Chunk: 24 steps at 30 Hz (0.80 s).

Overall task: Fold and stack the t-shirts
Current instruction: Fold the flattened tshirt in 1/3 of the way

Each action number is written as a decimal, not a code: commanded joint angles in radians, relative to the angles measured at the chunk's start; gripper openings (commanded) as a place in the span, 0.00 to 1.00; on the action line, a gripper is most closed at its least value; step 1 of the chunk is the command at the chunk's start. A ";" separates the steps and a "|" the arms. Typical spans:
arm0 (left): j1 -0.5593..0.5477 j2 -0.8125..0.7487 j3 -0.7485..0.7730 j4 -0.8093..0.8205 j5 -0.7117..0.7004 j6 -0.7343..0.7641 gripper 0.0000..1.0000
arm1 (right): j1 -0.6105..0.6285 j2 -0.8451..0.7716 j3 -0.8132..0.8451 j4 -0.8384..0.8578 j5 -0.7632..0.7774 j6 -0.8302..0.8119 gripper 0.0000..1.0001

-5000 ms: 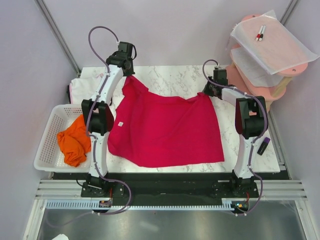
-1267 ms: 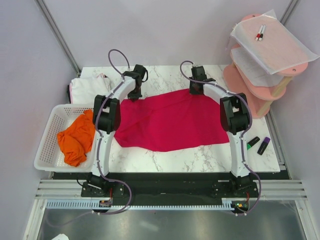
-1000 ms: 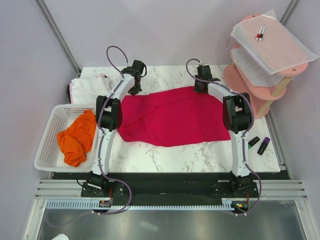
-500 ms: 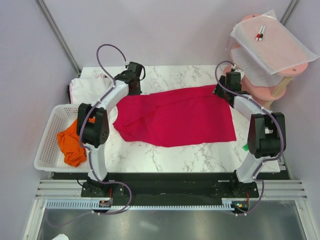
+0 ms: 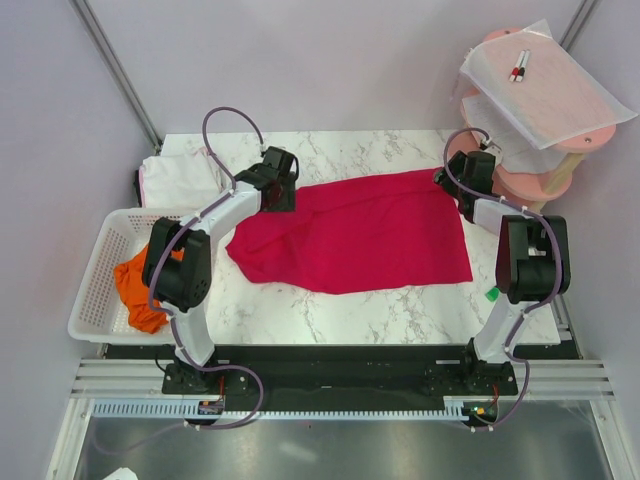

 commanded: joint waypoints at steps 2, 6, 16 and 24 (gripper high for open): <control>-0.002 -0.031 -0.008 0.040 -0.029 -0.002 0.68 | -0.020 0.114 0.015 -0.056 -0.110 0.135 0.61; -0.002 -0.033 -0.012 0.042 -0.036 0.000 0.67 | -0.017 0.085 -0.026 -0.015 -0.130 0.171 0.60; -0.005 -0.014 -0.031 0.048 -0.043 0.003 0.67 | 0.036 -0.062 -0.026 -0.107 -0.091 0.074 0.62; -0.005 -0.019 -0.052 0.059 -0.052 0.012 0.70 | 0.183 -0.093 0.081 -0.301 0.035 -0.093 0.68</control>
